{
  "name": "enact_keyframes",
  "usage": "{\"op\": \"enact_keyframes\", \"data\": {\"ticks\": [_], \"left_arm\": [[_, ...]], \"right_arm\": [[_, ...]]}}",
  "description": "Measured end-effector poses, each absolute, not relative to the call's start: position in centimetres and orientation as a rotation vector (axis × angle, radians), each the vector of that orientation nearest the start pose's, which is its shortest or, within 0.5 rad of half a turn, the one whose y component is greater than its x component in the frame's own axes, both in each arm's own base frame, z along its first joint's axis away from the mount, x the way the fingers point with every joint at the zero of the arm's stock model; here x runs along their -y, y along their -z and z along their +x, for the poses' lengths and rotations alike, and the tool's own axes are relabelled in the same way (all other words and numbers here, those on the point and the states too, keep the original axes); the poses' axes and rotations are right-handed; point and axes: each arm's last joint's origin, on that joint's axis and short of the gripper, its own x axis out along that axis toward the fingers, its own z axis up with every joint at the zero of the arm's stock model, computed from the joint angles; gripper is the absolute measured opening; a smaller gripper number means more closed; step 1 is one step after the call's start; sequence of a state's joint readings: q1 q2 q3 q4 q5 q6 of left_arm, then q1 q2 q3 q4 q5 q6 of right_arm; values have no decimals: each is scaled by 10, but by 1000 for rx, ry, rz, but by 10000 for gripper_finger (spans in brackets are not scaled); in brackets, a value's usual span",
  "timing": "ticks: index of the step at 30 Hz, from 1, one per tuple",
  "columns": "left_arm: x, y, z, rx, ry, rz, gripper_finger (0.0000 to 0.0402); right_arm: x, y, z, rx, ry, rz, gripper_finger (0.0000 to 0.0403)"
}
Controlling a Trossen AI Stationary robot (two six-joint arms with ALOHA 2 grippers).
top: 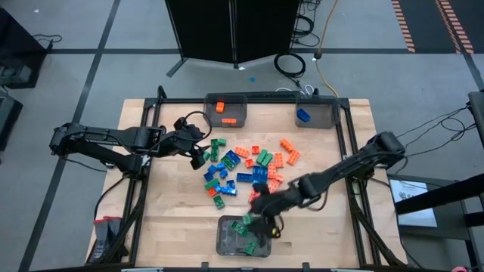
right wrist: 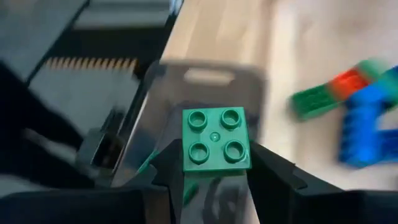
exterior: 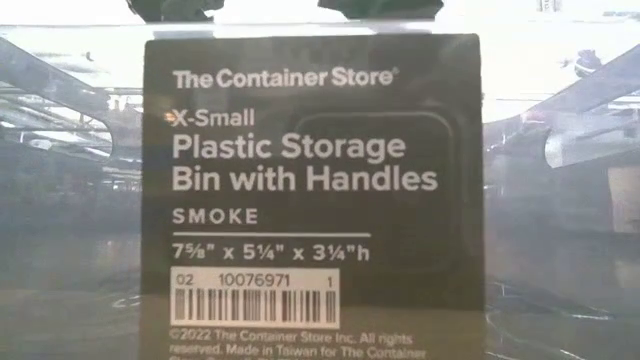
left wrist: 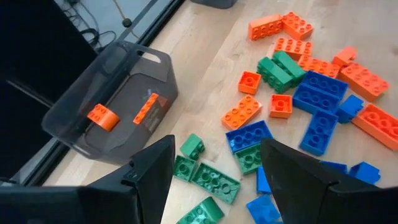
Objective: Sort blocks
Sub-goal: Put the green game piece into the bottom black bin, then put the orange game piece into the top left black bin
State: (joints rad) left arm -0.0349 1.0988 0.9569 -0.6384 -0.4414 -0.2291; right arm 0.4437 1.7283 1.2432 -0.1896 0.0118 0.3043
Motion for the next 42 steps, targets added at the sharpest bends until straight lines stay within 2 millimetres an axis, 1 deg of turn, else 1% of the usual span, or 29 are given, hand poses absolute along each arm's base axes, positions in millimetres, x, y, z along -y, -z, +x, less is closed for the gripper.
{"op": "enact_keyframes", "data": {"ticks": [3, 5, 7, 9, 12, 14, 17, 20, 22, 24, 26, 27, 29, 31, 33, 35, 38, 40, 42], "left_arm": [[-4, -297, 218, -721, -436, -38, 240], [-3, -297, 218, -729, -408, -47, 240], [-2, -296, 218, -735, -382, -53, 240], [-2, -296, 218, -744, -353, -48, 240], [-1, -296, 218, -748, -340, -49, 240], [-1, -296, 218, -749, -340, -48, 240], [-1, -296, 218, -749, -339, -48, 240], [-1, -296, 218, -749, -339, -48, 240], [-1, -296, 218, -750, -338, -46, 240], [-1, -296, 218, -749, -338, -46, 240], [-1, -296, 218, -749, -338, -47, 240], [-1, -296, 218, -748, -339, -48, 240], [-1, -296, 218, -747, -340, -52, 240], [-1, -296, 218, -747, -341, -54, 240], [-1, -296, 218, -747, -341, -55, 240], [-1, -296, 218, -747, -341, -54, 240], [-1, -296, 219, -746, -342, -54, 240], [-1, -296, 218, -746, -345, -54, 240], [-2, -296, 218, -745, -350, -52, 240]], "right_arm": [[-181, -236, 352, -765, -345, 129, 123], [-191, -236, 356, -763, -359, 133, 123], [-197, -234, 358, -779, -355, 147, 128], [-199, -232, 359, -788, -337, 177, 155], [-197, -229, 357, -830, -284, 218, 208], [-195, -227, 356, -861, -258, 228, 235], [-195, -226, 355, -873, -247, 242, 254], [-192, -230, 354, -869, -242, 252, 258], [-183, -245, 350, -850, -241, 245, 253], [-166, -269, 342, -804, -186, 224, 245], [-145, -292, 328, -779, -82, 175, 236], [-135, -300, 320, -778, -20, 138, 233], [-118, -312, 303, -796, 112, 62, 226], [-104, -320, 286, -831, 222, -10, 223], [-94, -320, 274, -919, 277, -68, 222], [-87, -314, 269, -1011, 290, -118, 222], [-83, -299, 274, -1100, 203, -201, 224], [-78, -285, 279, -1136, 149, -201, 225], [-71, -266, 284, -1178, 130, -168, 225]]}}
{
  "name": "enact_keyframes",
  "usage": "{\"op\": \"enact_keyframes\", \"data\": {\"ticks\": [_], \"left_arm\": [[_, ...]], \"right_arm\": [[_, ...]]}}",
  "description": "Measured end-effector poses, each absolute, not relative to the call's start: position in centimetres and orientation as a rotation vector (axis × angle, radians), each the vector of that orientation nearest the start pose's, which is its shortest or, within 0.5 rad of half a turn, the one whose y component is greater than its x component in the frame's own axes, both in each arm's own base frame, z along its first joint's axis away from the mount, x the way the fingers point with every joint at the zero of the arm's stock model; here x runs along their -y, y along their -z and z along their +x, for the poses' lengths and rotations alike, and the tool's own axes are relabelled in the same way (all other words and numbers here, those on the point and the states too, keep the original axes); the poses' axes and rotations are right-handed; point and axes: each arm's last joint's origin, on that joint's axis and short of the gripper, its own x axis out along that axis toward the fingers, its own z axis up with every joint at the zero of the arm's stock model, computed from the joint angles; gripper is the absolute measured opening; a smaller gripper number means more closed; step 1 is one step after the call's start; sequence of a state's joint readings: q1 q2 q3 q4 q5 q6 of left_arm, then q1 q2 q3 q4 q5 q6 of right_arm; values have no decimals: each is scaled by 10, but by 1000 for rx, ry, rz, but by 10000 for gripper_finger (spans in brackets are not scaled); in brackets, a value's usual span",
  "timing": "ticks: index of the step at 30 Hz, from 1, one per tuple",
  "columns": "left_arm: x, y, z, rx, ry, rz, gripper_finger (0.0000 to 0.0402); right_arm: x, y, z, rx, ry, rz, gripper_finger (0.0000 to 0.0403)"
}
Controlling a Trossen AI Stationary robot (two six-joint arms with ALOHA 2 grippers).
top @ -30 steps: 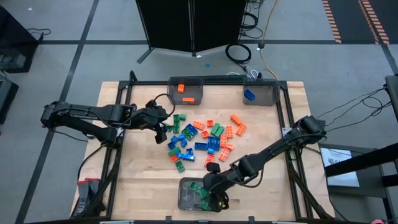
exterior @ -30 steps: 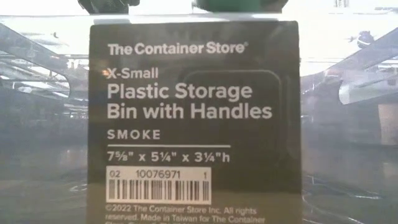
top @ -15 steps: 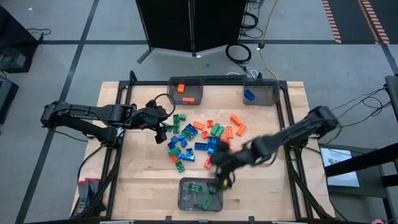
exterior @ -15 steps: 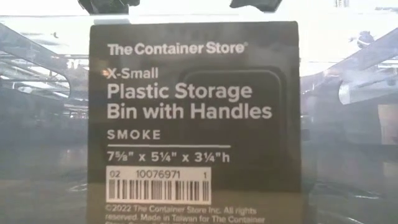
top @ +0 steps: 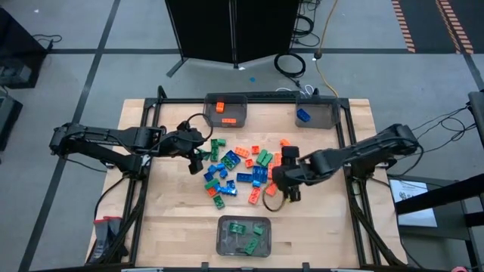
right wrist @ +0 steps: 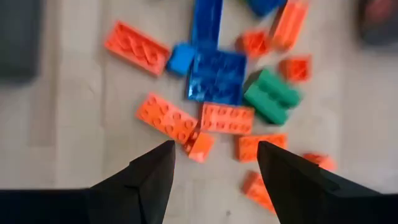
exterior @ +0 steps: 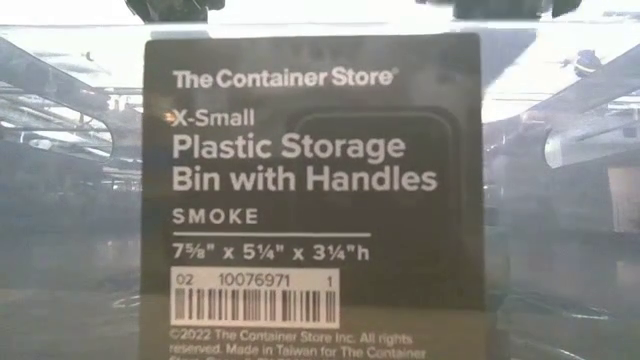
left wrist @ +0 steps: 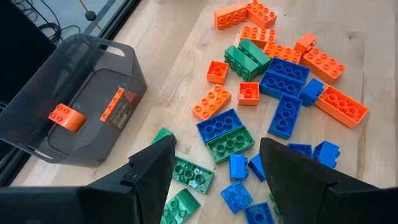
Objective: Sort blocks
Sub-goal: Put the orange game piece into the top left black bin
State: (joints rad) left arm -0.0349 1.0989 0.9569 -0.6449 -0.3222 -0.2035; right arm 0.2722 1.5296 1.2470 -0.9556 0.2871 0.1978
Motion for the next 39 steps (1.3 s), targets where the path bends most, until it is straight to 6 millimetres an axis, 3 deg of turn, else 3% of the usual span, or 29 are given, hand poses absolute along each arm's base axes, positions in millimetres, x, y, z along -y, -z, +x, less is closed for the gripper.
{"op": "enact_keyframes", "data": {"ticks": [6, 9, 20, 30, 39], "left_arm": [[-2, -296, 218, -744, -352, -51, 240], [-2, -296, 218, -744, -355, -50, 240], [-2, -296, 218, -741, -371, -42, 240], [-2, -296, 218, -742, -372, -40, 240], [-2, -296, 218, -741, -378, -37, 240]], "right_arm": [[-48, -213, 281, -1223, 124, 4, 226], [-36, -198, 279, -1221, 149, 69, 226], [-27, -184, 284, -1108, 167, 199, 226], [-26, -158, 269, -1141, 206, 241, 226], [-19, -157, 270, -1117, 218, 240, 164]]}}
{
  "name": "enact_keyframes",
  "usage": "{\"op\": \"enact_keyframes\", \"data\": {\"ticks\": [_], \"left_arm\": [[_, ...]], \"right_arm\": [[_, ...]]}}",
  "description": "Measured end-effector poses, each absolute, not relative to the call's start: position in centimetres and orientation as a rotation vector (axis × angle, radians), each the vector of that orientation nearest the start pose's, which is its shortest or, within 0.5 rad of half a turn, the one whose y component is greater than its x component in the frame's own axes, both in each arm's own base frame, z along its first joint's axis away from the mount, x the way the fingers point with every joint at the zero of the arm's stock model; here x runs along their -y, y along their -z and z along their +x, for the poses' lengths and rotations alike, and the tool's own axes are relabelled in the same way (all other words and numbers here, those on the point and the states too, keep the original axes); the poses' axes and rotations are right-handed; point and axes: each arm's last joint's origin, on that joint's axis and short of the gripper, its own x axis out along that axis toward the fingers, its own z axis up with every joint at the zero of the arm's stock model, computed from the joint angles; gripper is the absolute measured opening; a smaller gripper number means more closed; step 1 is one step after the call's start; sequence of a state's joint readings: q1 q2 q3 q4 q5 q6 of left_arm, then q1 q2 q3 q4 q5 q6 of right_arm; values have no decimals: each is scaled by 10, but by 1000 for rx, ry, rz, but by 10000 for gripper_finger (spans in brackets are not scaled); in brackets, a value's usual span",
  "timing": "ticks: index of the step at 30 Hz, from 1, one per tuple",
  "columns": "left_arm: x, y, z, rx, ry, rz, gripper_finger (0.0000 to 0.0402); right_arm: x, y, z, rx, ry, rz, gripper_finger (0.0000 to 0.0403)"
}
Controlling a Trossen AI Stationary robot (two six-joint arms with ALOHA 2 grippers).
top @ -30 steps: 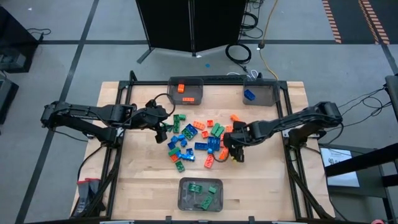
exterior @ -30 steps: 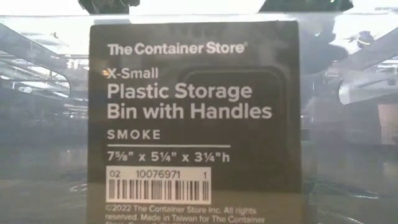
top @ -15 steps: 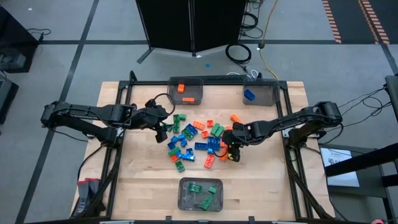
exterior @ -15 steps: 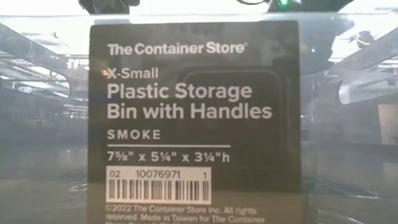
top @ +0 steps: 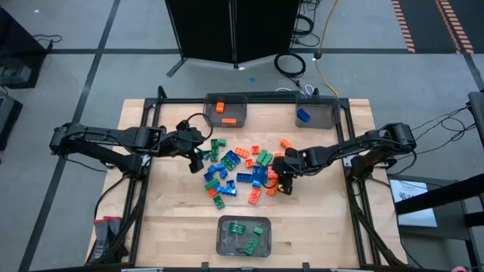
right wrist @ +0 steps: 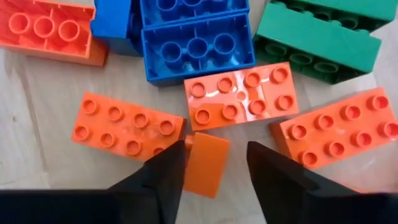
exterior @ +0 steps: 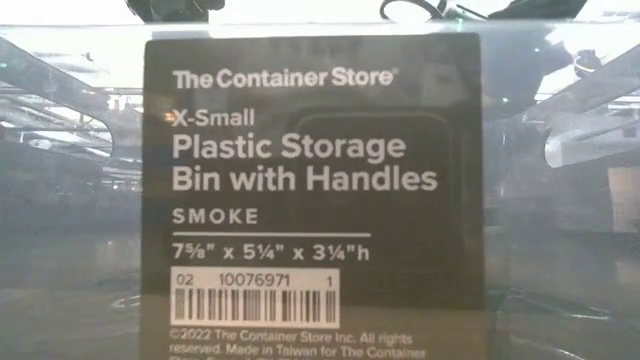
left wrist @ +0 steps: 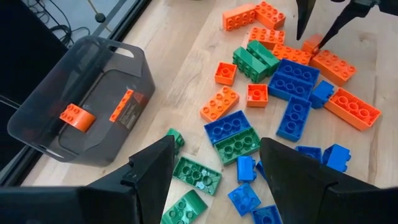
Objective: Sort blocks
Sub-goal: Put the orange game piece into the top left black bin
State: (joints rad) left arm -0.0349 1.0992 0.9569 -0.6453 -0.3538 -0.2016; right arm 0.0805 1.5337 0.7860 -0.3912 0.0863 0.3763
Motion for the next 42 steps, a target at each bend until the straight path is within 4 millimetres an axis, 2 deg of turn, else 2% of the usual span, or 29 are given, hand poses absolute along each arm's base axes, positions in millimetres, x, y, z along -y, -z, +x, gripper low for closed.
{"op": "enact_keyframes", "data": {"ticks": [4, 9, 12, 17, 21, 28, 34, 37, 42], "left_arm": [[-2, -296, 218, -741, -378, -37, 240], [-2, -296, 218, -741, -378, -37, 240], [-2, -296, 218, -741, -379, -37, 240], [-2, -296, 218, -741, -378, -37, 240], [-2, -296, 218, -742, -378, -37, 240], [-2, -296, 218, -743, -378, -37, 240], [-2, -296, 218, -743, -379, -37, 240], [-2, -296, 218, -743, -378, -37, 240], [-3, -291, 218, -748, -388, -32, 240]], "right_arm": [[-19, -157, 270, -1118, 213, 248, 114], [-20, -158, 271, -1115, 185, 264, 19], [-20, -155, 269, -1139, 194, 269, 8], [-20, -157, 270, -1125, 202, 283, 31], [-23, -160, 272, -1098, 173, 263, 65], [-25, -171, 278, -1085, 109, 160, 174], [-22, -161, 268, -1218, 88, -3, 253], [-21, -155, 265, -1248, 73, -45, 267], [-18, -151, 266, -1261, 91, -82, 263]]}}
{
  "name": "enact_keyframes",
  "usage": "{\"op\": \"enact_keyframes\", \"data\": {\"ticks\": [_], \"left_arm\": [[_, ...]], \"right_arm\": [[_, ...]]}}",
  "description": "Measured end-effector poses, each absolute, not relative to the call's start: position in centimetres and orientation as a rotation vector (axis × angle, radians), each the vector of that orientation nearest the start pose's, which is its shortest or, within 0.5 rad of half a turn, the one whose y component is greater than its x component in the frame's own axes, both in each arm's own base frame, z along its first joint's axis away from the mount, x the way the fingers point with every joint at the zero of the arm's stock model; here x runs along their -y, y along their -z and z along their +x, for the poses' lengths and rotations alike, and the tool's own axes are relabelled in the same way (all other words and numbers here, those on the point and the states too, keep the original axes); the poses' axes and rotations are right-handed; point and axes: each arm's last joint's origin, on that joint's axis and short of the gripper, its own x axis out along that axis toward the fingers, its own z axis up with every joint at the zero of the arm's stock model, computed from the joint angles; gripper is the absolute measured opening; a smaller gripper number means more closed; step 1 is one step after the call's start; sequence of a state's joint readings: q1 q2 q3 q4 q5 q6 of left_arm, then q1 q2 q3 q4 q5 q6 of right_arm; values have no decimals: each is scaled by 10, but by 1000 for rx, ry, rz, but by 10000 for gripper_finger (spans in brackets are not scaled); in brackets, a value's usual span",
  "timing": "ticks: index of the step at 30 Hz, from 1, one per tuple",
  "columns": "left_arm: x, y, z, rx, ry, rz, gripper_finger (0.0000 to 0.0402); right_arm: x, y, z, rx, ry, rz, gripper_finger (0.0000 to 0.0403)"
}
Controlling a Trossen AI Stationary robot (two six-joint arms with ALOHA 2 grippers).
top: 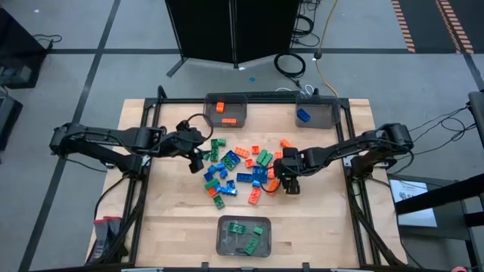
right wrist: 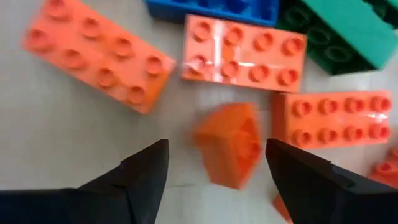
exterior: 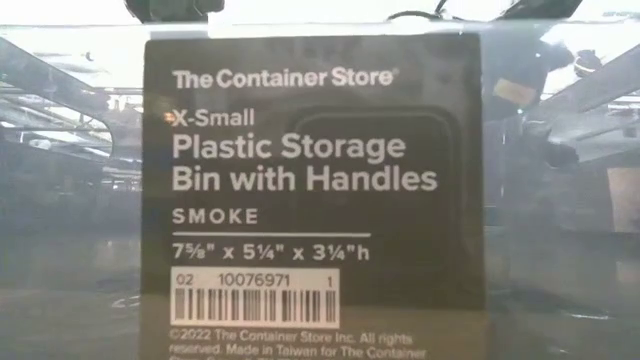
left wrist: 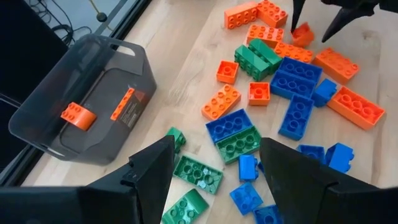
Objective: Sort blocks
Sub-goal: Put the orange game piece into the top left black bin
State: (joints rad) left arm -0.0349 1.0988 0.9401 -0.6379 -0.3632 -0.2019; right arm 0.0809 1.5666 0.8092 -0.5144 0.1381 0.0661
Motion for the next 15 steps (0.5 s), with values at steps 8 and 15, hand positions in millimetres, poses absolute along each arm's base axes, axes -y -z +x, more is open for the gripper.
{"op": "enact_keyframes", "data": {"ticks": [8, 15], "left_arm": [[-3, -271, 214, -806, -409, -36, 240], [-3, -272, 217, -763, -417, -66, 240]], "right_arm": [[-10, -151, 268, -1241, 114, -98, 260], [-2, -150, 273, -1210, 121, -100, 247]]}}
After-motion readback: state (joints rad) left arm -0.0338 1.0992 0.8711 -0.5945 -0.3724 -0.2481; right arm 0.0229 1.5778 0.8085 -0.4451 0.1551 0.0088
